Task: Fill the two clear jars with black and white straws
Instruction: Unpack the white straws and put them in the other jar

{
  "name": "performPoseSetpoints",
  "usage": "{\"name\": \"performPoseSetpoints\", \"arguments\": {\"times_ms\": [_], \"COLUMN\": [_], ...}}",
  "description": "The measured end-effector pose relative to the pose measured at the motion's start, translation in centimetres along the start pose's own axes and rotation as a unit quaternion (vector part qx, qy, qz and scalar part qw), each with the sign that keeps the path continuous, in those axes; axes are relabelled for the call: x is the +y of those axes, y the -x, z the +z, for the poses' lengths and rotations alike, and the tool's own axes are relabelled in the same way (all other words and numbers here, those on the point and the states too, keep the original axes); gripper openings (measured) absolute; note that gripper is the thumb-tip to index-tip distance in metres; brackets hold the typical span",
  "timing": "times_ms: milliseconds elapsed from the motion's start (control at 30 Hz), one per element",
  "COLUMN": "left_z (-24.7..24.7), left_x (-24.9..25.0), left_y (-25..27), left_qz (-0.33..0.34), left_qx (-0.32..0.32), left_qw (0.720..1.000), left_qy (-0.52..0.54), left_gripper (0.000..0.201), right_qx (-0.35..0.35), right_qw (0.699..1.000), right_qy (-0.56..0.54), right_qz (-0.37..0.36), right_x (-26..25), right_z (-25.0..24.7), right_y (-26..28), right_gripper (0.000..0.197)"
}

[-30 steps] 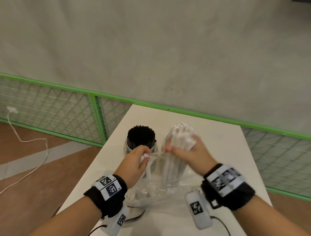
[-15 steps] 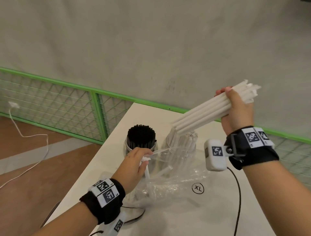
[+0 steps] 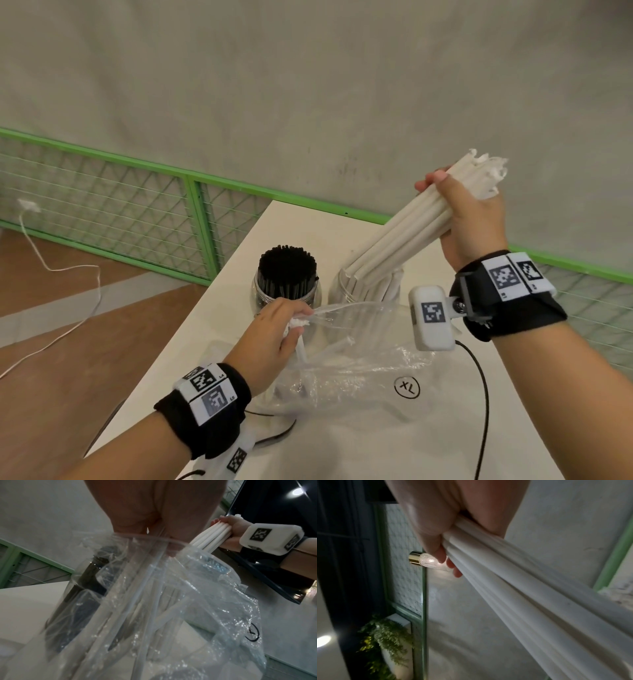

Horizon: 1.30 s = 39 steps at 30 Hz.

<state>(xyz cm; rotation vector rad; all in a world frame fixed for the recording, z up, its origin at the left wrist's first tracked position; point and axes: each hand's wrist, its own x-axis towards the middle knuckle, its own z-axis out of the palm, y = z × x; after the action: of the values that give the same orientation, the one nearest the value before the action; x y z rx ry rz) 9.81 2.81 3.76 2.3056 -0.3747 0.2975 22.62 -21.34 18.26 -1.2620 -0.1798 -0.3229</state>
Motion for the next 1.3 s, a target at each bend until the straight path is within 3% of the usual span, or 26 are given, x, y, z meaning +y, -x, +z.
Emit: {"name": "performPoseSetpoints", "arguments": {"times_ms": [200,333,600,933,1000,1067,1133,1200,1300], "left_z": [0.2,0.2,0.2,0.2,0.2,0.3,0.3,0.3,0.3], "left_x": [0.0,0.0,-0.2,-0.3,-0.3,-0.3,-0.5,-0.6,-0.7], "left_y": [0.1,0.1,0.0,0.0,0.0,0.0,0.0,0.0,-0.1], "left_qz": [-0.003,-0.003,0.002,0.004,0.005,0.005,0.004,0.001,-0.002], "left_qx": [0.000,-0.002,-0.001,-0.003,-0.002,0.001,0.001,0.000,0.000], "left_qw": [1.000,1.000,1.000,1.000,1.000,1.000,1.000,1.000,1.000], "left_qy": [0.002,0.004,0.002,0.006,0.007,0.007,0.007,0.007,0.010], "left_gripper": [0.025,0.025,0.026,0.026,0.026,0.026,0.027,0.028,0.028], "right_qx": [0.064,0.083,0.021,-0.033,-0.065,-0.087,-0.111,-0.157,-0.265], "right_qw": [0.996,0.995,0.997,0.980,0.973,0.969,0.956,0.929,0.823], "right_qy": [0.005,0.035,0.072,0.182,0.201,0.222,0.270,0.333,0.497], "right_qz": [0.065,0.041,-0.005,0.069,0.090,0.068,-0.005,-0.047,-0.069], "right_x": [2.3,2.6,2.4,9.2,9.9,9.4,8.4,7.9,9.1], "right_z": [-0.2,0.0,1.0,0.8,0.7,0.8,0.9,1.1,1.2], "right_y": [0.0,-0.5,0.0,2.0,2.0,1.5,0.8,0.3,0.5], "right_gripper": [0.053,0.023,0.029,0.027,0.035,0.059,0.067,0.050,0.030]}}
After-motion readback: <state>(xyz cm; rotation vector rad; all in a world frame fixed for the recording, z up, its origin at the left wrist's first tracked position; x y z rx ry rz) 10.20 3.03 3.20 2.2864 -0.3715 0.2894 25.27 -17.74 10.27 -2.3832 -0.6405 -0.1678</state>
